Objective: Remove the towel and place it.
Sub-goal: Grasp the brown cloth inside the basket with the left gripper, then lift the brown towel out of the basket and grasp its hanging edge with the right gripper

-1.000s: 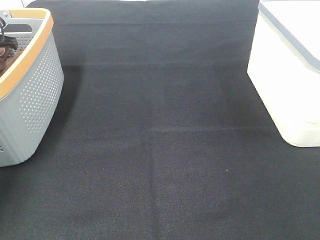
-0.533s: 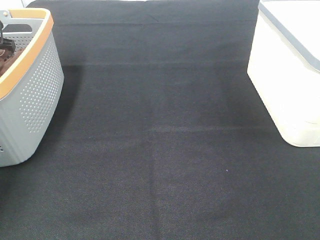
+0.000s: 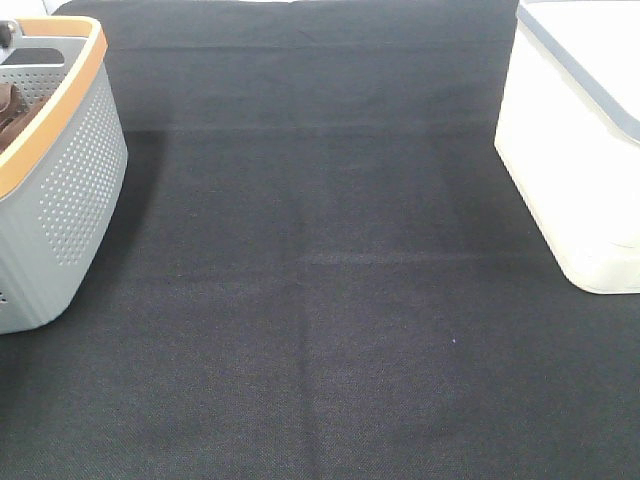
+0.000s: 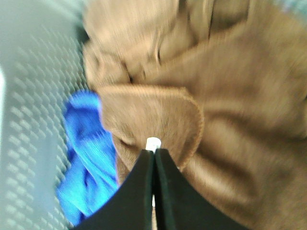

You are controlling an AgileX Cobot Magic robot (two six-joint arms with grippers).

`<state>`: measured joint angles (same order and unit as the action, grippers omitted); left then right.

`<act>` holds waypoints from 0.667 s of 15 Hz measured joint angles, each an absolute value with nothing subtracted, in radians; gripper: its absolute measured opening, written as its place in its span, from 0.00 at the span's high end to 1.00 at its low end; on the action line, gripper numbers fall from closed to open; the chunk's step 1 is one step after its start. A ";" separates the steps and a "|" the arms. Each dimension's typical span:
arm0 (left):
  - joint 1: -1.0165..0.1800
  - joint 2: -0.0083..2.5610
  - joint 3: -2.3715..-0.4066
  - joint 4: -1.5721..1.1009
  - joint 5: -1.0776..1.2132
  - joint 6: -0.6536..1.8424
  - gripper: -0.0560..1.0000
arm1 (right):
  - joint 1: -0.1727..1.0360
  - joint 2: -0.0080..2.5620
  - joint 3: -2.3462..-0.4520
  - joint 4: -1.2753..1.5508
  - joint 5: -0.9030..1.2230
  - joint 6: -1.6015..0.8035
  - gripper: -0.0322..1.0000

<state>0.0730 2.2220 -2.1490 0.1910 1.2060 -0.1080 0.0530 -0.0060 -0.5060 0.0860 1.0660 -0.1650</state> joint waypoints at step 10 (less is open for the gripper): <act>0.068 2.051 -2.288 0.035 1.215 -0.069 0.95 | 0.053 -0.006 -0.506 0.086 1.066 -0.165 0.36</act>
<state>0.0680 2.0510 -2.2880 0.0350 1.2150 -0.0690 0.0530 -0.0060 -0.5060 0.0860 1.0660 -0.1650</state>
